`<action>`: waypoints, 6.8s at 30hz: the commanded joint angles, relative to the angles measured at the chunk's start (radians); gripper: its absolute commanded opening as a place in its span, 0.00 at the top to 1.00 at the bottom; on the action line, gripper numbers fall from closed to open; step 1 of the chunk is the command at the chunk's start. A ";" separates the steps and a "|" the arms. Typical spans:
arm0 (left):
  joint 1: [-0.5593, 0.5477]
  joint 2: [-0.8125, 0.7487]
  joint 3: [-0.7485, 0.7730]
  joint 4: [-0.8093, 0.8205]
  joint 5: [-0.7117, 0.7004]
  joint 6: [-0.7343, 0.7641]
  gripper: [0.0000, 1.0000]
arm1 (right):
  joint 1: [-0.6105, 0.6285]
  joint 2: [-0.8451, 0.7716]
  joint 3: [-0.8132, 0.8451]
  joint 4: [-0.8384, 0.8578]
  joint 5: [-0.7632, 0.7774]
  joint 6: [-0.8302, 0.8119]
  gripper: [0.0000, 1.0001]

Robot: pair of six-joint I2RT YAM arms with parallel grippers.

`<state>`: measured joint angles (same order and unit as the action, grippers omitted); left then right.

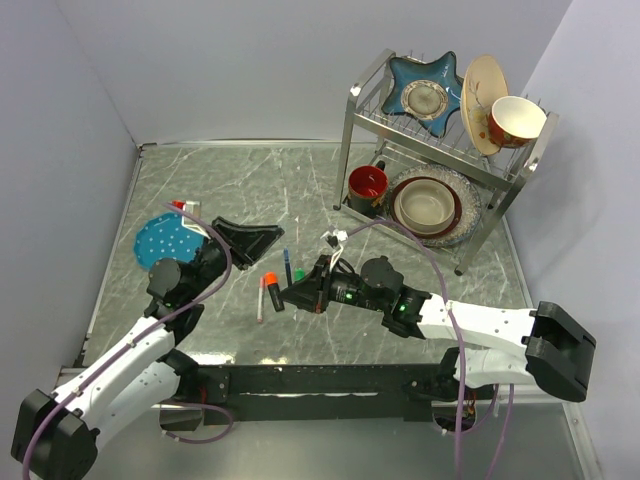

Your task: Insert the pens into the pen caps

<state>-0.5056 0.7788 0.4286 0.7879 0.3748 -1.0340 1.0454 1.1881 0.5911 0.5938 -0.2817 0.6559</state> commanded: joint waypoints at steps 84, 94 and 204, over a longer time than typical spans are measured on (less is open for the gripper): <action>-0.070 -0.075 0.234 -0.461 0.004 0.259 0.60 | 0.019 -0.091 0.095 -0.106 0.006 -0.102 1.00; -0.070 -0.096 0.082 -0.453 0.161 0.163 0.99 | -0.021 -0.088 0.203 -0.172 0.067 -0.137 1.00; -0.034 -0.071 0.285 -0.675 0.024 0.537 0.01 | -0.257 -0.515 0.283 -0.828 0.391 -0.136 0.00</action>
<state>-0.5415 0.7975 0.7780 0.0040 0.2909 -0.5228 0.7876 0.6952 0.8062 -0.2516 0.0143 0.4995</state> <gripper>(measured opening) 0.994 0.999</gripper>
